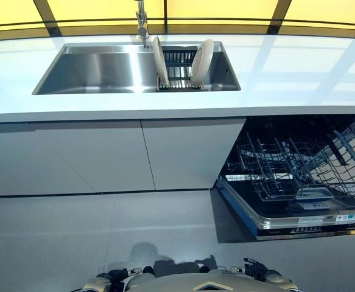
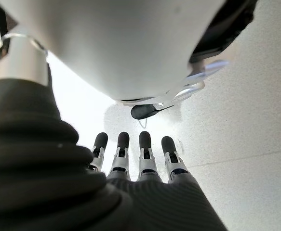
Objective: Take plates into dishwasher
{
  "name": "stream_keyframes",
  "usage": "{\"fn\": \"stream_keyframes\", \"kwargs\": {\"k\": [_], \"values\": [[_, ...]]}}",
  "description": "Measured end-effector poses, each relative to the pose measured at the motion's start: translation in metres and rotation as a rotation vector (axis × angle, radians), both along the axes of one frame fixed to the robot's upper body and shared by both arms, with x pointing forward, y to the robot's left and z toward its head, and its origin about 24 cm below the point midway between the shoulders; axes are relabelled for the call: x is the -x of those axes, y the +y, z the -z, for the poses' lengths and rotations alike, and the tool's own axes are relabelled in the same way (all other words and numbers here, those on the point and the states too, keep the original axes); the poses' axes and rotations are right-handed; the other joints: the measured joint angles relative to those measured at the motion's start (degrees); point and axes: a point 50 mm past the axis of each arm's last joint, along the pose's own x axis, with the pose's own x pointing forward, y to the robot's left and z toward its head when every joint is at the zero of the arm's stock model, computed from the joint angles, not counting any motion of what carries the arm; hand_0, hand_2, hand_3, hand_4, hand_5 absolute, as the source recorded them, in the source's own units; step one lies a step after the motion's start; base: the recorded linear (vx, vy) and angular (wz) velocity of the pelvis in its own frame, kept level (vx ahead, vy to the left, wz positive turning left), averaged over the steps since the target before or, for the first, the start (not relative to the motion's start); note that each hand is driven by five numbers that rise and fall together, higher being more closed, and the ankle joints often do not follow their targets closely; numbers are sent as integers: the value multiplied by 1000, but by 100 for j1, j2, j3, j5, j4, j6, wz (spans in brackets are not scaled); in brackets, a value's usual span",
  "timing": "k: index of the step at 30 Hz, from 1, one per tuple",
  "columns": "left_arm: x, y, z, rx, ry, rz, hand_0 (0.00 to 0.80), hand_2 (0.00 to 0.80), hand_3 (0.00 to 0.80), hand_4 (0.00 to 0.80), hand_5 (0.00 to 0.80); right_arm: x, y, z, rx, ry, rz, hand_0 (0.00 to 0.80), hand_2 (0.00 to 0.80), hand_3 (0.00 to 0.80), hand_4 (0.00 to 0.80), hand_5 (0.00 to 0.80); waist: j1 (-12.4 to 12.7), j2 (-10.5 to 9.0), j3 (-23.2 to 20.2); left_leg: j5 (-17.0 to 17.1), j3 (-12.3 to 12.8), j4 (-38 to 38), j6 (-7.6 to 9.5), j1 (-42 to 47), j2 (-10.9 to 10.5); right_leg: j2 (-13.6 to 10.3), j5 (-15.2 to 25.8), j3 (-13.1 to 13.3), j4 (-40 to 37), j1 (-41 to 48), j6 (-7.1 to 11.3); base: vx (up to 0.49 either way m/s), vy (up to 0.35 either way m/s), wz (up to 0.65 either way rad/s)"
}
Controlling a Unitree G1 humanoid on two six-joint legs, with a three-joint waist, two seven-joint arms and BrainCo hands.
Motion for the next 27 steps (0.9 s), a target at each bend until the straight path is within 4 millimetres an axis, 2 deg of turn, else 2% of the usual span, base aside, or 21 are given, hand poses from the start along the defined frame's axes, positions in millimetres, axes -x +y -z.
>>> {"fn": "stream_keyframes", "kwargs": {"k": [21,27], "values": [[1,-1,1,-6,2,-4,0,0,0,0,0,0,0,0,-6,7,1,0,0,0,0,0,-1,4,14,1,-24,14,-2,-1,8,13,-1,0,1,24,-1,0,0,0],[-2,-2,0,-6,-3,-1,0,0,0,0,0,-5,-1,-1,-3,-4,-2,0,0,0,0,0,1,46,139,1,-48,18,-1,-1,10,14,-5,-1,0,69,-3,0,0,0]]}}
